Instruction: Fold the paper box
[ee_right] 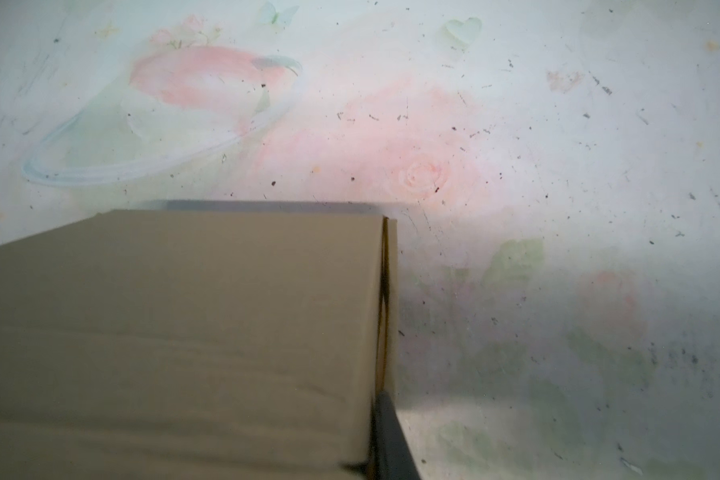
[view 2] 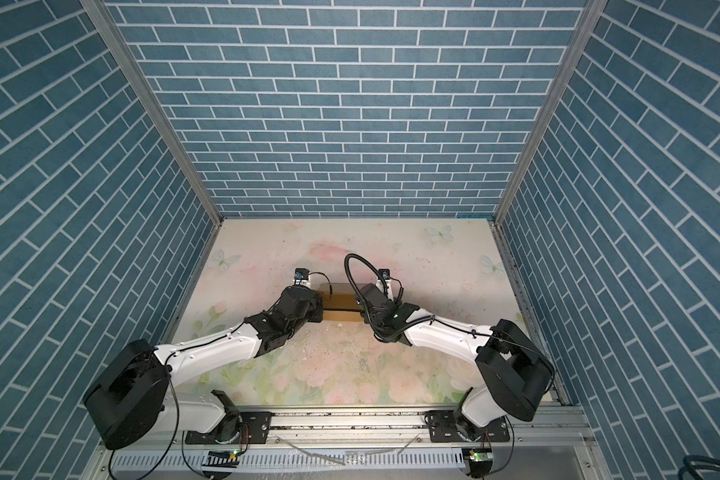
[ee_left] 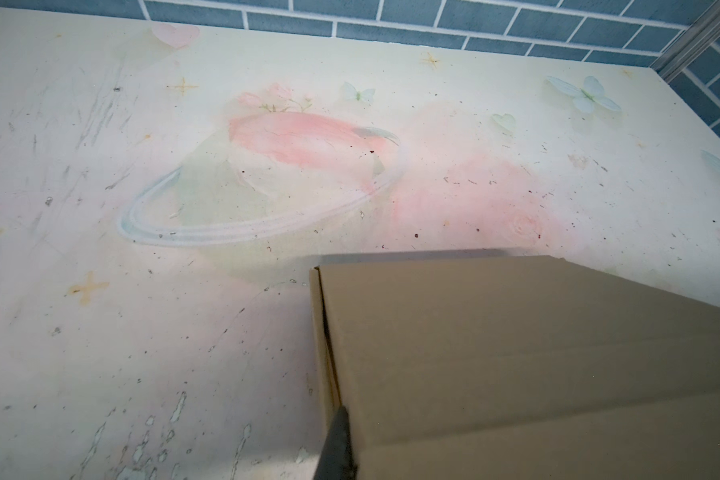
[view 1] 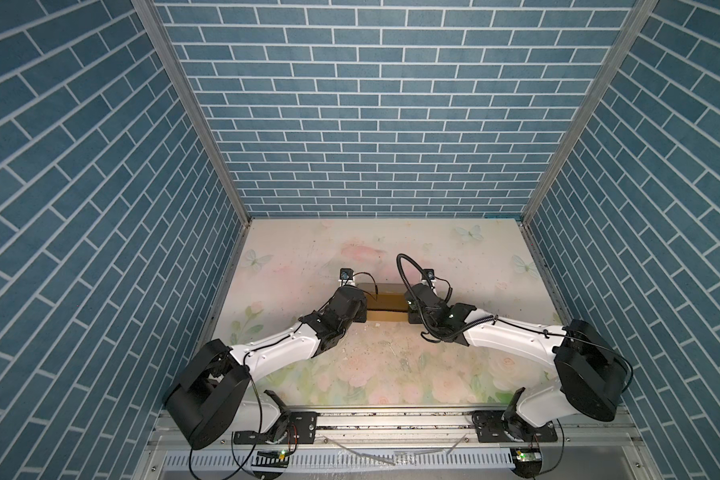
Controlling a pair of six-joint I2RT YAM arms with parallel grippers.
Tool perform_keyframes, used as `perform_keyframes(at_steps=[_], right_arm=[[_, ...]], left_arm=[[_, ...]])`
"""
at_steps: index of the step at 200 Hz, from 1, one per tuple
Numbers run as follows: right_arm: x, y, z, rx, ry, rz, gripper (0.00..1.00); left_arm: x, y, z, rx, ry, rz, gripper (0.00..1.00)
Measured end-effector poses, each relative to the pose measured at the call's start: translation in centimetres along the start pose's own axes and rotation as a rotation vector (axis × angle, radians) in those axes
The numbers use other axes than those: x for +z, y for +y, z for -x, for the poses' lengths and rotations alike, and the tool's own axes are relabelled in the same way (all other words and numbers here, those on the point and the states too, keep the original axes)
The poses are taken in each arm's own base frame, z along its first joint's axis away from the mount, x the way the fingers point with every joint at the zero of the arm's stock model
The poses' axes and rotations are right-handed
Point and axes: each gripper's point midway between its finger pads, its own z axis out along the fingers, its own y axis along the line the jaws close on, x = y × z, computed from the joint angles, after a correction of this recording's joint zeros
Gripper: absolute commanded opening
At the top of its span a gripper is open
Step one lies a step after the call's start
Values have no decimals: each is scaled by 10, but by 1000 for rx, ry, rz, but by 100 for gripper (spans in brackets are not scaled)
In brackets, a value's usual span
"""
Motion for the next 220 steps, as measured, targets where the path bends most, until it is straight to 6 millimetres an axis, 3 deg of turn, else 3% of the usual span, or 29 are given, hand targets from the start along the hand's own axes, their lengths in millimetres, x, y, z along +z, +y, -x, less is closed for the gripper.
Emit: perform_keyframes(at_steps=[78, 125, 173, 220], right_arm=[[-13, -9, -18, 2, 17, 4, 31], [-25, -13, -36, -15, 18, 32, 33], [-55, -9, -46, -19, -9, 121, 32], [-96, -10, -48, -29, -40, 218, 29]], left_arm=[[-4, 7, -12, 33, 13, 49, 8], [-4, 10, -24, 53, 27, 62, 7], [-5, 11, -31, 68, 32, 73, 8], [-5, 15, -40, 79, 39, 80, 8]])
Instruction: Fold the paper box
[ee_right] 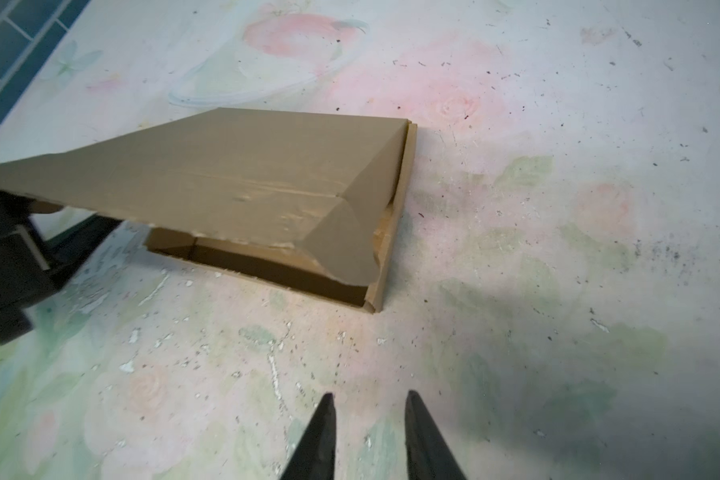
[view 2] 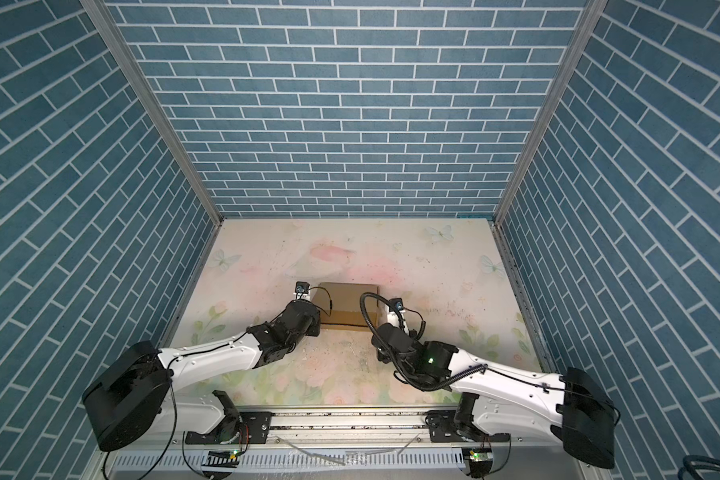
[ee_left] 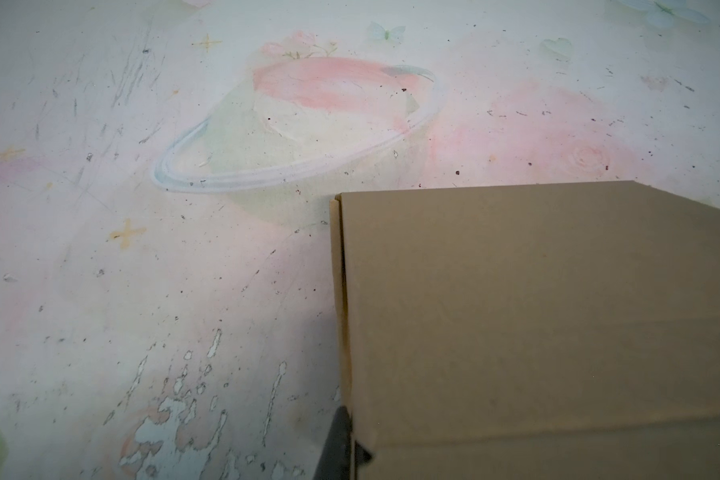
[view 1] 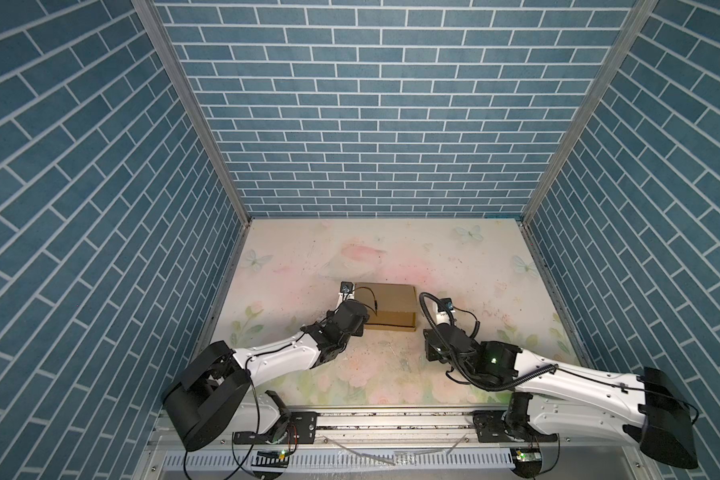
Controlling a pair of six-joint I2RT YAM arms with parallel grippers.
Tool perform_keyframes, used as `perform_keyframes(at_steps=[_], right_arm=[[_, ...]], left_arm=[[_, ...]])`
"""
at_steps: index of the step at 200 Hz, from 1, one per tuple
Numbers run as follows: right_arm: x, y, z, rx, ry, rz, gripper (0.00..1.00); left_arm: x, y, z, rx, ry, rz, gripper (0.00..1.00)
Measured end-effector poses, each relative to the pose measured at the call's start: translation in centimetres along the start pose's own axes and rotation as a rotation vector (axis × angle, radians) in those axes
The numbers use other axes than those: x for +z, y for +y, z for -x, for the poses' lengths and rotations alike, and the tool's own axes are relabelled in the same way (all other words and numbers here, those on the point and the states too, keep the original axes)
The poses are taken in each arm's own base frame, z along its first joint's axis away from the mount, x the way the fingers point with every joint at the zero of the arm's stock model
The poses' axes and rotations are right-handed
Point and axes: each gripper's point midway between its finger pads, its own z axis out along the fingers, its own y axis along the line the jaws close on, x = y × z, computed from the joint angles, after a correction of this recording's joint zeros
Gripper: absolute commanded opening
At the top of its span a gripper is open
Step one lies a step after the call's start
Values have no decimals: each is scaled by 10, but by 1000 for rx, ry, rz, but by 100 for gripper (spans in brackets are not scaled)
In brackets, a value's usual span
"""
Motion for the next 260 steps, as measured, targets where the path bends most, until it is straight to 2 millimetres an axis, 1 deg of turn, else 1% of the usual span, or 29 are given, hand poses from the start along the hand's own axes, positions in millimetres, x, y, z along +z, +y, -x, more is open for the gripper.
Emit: perform_keyframes(at_steps=[26, 38, 51, 73, 87, 106, 120, 133, 157, 174, 190, 204, 260], right_arm=[[-15, -3, 9, -6, -14, 2, 29], [-21, 0, 18, -17, -18, -2, 29], [-29, 9, 36, -36, -34, 2, 29], [-37, 31, 76, -53, -80, 20, 29], [-33, 37, 96, -54, -94, 17, 28], [-14, 37, 109, -56, -83, 2, 27], [5, 36, 109, -64, -53, -7, 27], [24, 36, 104, -73, -18, -10, 26], [57, 40, 85, -99, 66, 1, 24], [72, 45, 75, -102, 103, 18, 22], [80, 49, 70, -102, 120, 39, 22], [83, 54, 70, -96, 119, 61, 22], [89, 61, 75, -75, 102, 105, 20]], left_arm=[[0, 0, -3, 3, 2, -2, 9], [0, -1, -3, 3, 0, -4, 9], [0, -1, -4, 3, 1, -5, 9], [-1, -3, -5, 4, -1, -11, 9], [-1, -4, -5, 4, -4, -16, 9], [-1, -6, -5, 6, -6, -22, 10], [-2, -7, -7, 9, -5, -24, 10], [-2, -8, -7, 8, -6, -28, 10], [-4, -8, -8, 8, -8, -33, 10], [-6, -9, -8, 7, -10, -35, 11], [-7, -10, -8, 4, -12, -40, 11], [-9, -12, -8, 2, -15, -47, 12], [-23, -18, -13, -8, -34, -79, 20]])
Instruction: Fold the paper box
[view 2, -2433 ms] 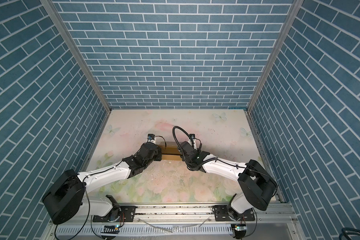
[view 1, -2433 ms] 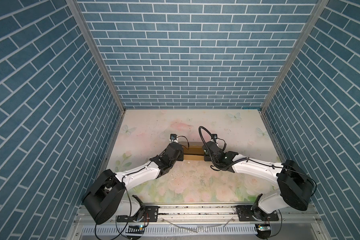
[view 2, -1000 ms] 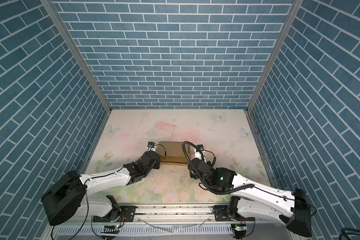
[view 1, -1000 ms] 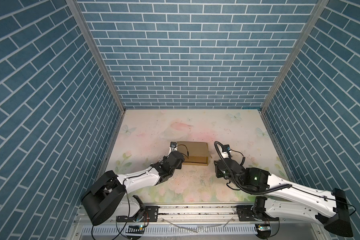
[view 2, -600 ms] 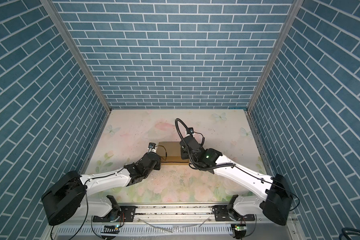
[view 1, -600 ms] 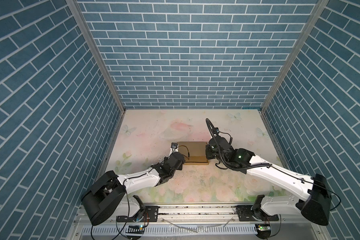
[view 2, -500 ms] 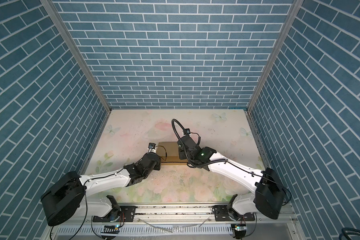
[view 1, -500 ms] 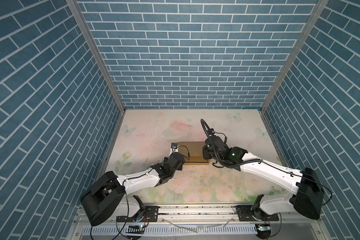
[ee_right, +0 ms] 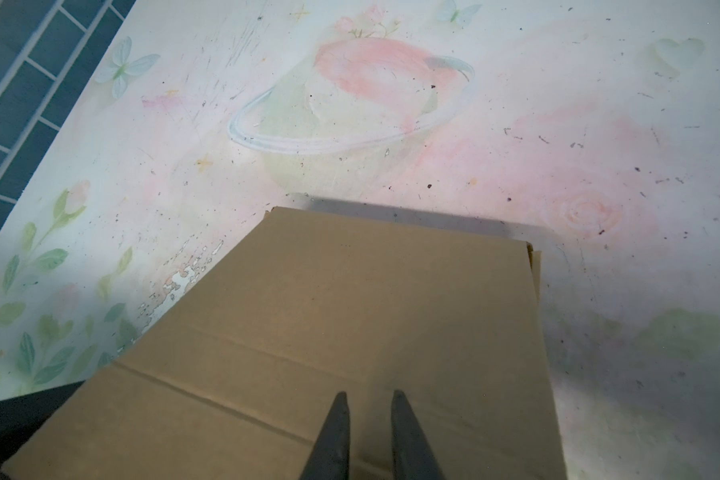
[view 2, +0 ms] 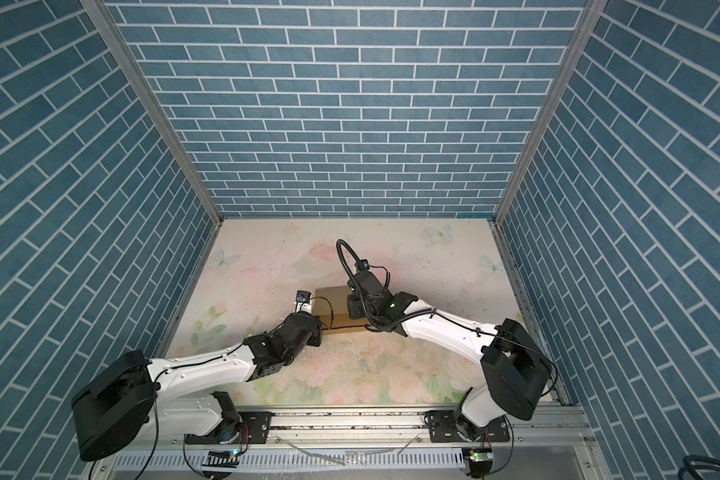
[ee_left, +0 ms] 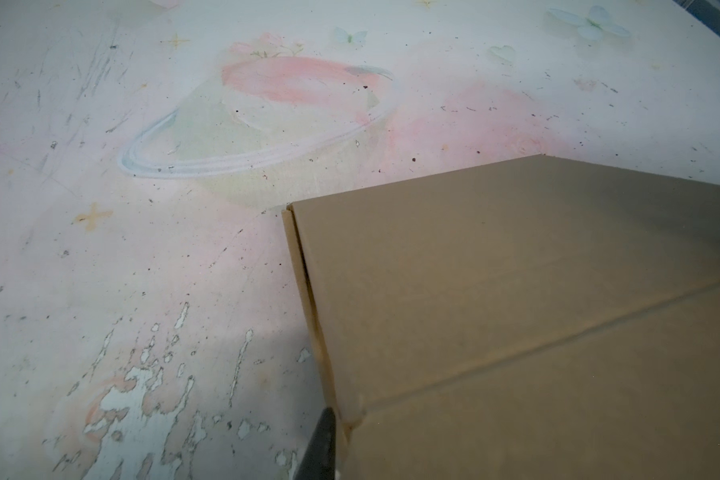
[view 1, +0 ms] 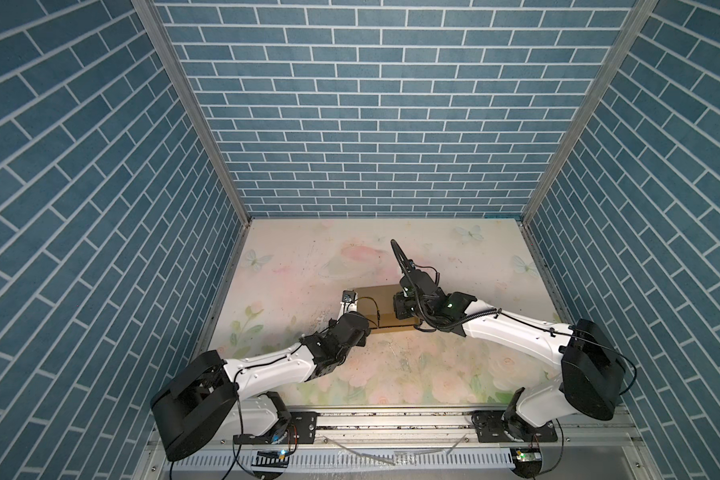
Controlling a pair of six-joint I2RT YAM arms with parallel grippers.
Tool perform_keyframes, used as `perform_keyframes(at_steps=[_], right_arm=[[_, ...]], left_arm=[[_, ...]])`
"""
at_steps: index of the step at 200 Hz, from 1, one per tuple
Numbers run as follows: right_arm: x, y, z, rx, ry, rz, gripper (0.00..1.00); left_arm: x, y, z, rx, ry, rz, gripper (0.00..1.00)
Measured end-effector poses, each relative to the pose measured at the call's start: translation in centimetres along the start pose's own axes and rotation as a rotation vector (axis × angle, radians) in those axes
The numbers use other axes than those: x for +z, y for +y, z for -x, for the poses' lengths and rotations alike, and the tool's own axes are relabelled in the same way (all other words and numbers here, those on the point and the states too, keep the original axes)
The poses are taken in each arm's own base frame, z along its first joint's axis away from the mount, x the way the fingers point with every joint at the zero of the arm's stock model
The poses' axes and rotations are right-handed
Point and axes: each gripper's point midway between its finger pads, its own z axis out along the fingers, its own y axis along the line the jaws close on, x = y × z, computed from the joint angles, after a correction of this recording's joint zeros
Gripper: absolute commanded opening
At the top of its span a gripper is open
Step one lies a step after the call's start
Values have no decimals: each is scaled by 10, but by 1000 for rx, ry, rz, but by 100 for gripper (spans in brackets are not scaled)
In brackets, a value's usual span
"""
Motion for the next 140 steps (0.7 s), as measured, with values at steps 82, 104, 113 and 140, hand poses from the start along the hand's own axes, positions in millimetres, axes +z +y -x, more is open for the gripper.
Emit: perform_keyframes(at_steps=[82, 104, 113, 140], right_arm=[[22, 0, -16, 6, 40, 9, 18], [26, -1, -18, 9, 48, 10, 18], [27, 0, -18, 12, 48, 12, 17], [30, 1, -18, 16, 47, 17, 17]], left_arm=[[-16, 12, -7, -25, -9, 8, 28], [-19, 12, -8, -23, -9, 1, 31], [-21, 12, -8, -20, -6, -2, 32], [-29, 14, -9, -17, 3, -6, 34]])
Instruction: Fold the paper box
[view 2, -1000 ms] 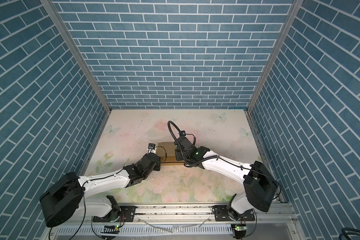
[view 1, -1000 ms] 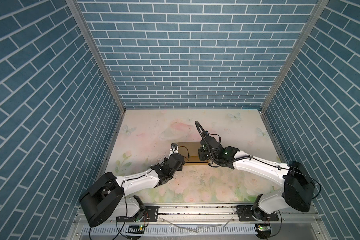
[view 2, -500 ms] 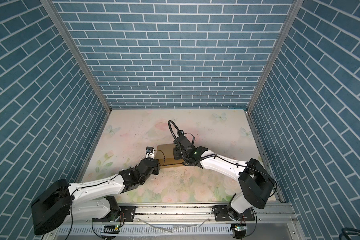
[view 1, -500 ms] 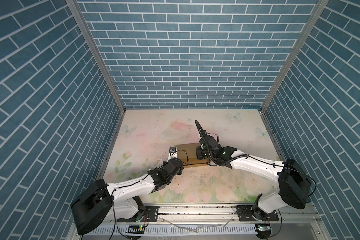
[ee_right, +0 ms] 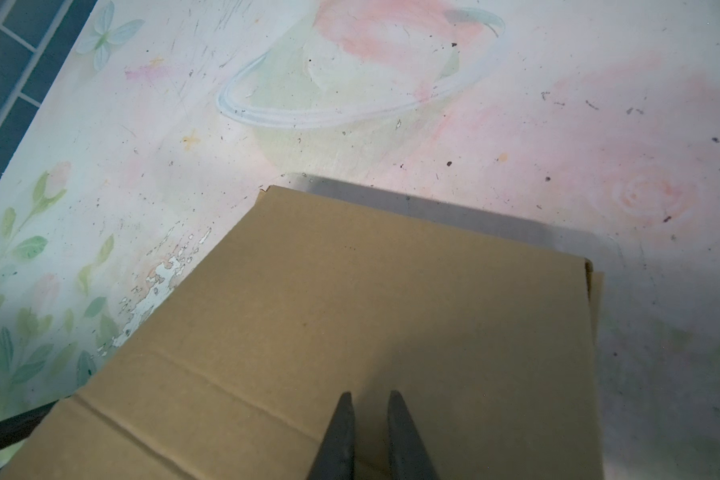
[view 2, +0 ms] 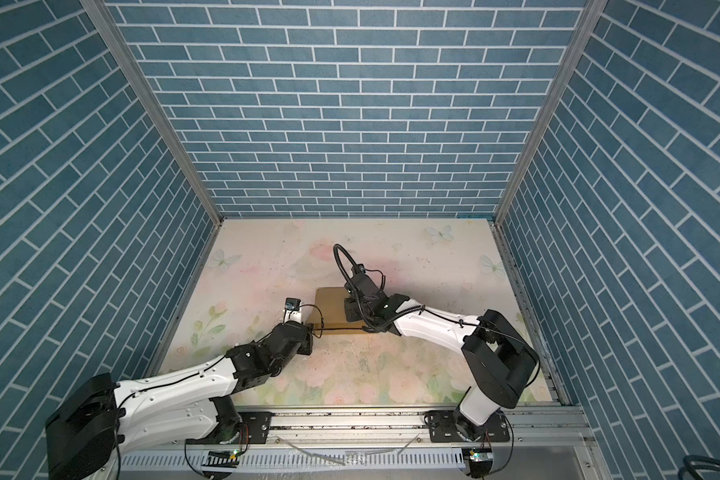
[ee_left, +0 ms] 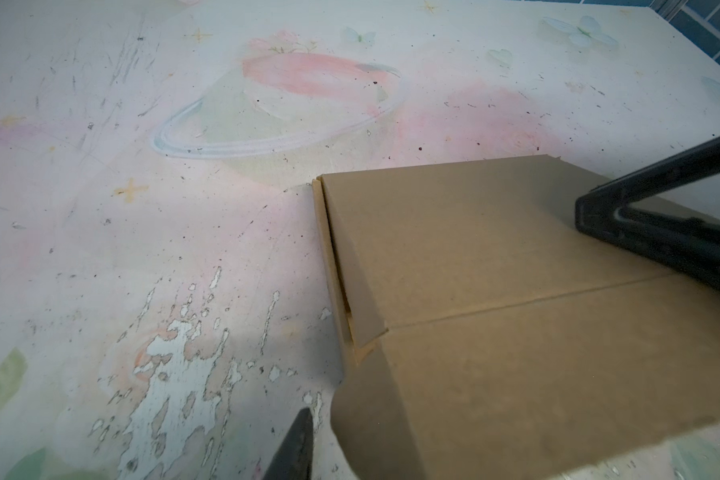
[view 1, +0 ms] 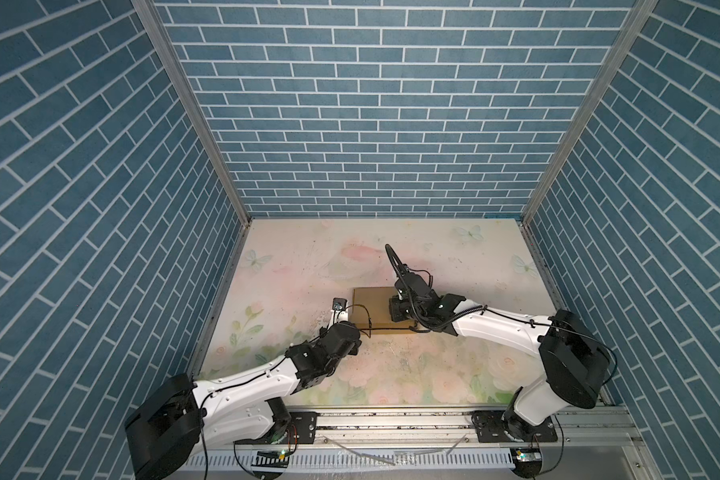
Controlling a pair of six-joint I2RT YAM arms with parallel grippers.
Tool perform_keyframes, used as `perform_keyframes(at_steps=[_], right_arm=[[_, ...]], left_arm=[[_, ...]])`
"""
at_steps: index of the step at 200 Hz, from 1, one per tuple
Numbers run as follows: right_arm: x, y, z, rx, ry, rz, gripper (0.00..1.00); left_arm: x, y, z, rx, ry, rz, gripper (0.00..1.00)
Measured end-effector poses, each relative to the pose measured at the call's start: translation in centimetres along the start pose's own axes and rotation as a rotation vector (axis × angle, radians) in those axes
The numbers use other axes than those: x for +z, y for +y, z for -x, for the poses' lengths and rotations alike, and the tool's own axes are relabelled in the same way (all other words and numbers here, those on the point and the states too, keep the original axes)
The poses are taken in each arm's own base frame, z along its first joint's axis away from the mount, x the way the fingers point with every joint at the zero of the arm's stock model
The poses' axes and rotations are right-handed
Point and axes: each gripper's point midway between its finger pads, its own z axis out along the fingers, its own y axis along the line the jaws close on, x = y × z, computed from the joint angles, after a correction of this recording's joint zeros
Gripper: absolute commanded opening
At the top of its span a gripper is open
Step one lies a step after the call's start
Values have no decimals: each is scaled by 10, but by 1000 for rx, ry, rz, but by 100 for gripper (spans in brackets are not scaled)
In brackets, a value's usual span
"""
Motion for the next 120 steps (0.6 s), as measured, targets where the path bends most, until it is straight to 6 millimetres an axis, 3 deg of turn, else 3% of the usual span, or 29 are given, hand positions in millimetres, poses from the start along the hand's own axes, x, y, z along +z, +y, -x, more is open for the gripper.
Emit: perform_keyframes(at_steps=[28, 67, 120], right_arm=[[4, 0, -1, 1, 4, 3, 16], [11, -1, -5, 1, 15, 2, 16], [19, -4, -11, 2, 31, -6, 15]], left_arm=[[-10, 8, -4, -17, 21, 13, 36], [-19, 31, -25, -54, 88, 80, 41], [-30, 59, -38, -72, 138, 207, 52]])
